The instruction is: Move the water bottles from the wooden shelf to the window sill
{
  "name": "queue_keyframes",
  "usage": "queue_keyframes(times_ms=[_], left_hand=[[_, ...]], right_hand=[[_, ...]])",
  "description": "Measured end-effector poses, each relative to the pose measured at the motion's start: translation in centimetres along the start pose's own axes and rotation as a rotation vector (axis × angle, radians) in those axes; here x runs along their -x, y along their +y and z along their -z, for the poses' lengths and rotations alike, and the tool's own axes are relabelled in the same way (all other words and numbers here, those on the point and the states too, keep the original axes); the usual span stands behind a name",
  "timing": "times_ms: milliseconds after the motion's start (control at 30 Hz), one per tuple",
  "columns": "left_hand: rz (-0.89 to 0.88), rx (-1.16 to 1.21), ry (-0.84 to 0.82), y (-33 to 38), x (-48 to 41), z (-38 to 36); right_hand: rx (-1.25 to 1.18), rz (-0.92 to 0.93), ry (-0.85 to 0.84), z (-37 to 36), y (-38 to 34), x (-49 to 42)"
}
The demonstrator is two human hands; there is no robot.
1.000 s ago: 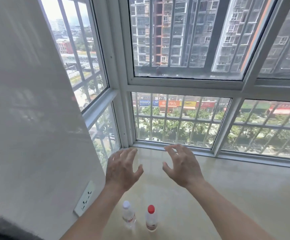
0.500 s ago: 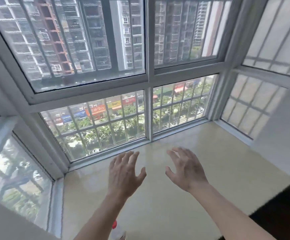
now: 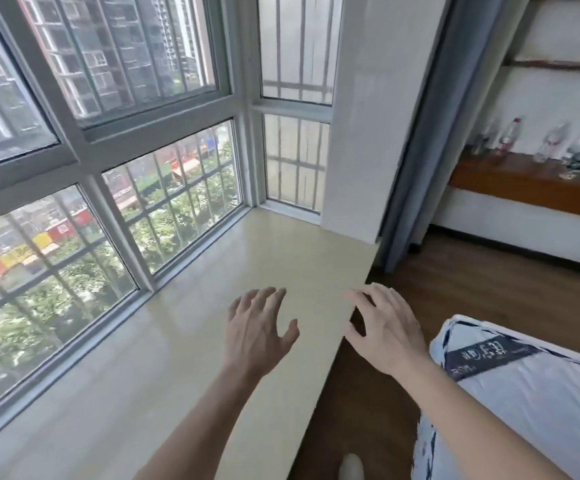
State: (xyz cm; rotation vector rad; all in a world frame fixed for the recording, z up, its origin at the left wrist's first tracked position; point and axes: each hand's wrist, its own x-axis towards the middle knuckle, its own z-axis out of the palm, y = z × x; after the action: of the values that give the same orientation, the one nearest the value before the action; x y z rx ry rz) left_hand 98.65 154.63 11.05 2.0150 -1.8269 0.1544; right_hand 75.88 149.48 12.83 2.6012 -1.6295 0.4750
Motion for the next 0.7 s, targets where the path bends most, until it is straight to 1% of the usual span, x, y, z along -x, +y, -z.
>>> queue_keyframes(times_ms=[133, 367, 533, 700], left_hand=[[-0.11, 0.028, -0.039, 3.6, -1.9, -1.6], [-0.245, 0.046, -0.082, 9.6, -6.3, -5.1], [-0.301, 0.039, -0.113, 13.8, -10.9, -8.6], [-0.336, 0.027, -0.117, 18.9, -17.6, -12.4]], right_hand=[[0.023, -0.116, 0.077, 0.3, 3.9, 2.0], [0.027, -0.229, 0.114, 0.2, 10.4, 2.5], [0.024, -0.283, 0.122, -0.8, 16.1, 0.5], [0.0, -0.308, 0.152, -2.0, 23.7, -3.8]])
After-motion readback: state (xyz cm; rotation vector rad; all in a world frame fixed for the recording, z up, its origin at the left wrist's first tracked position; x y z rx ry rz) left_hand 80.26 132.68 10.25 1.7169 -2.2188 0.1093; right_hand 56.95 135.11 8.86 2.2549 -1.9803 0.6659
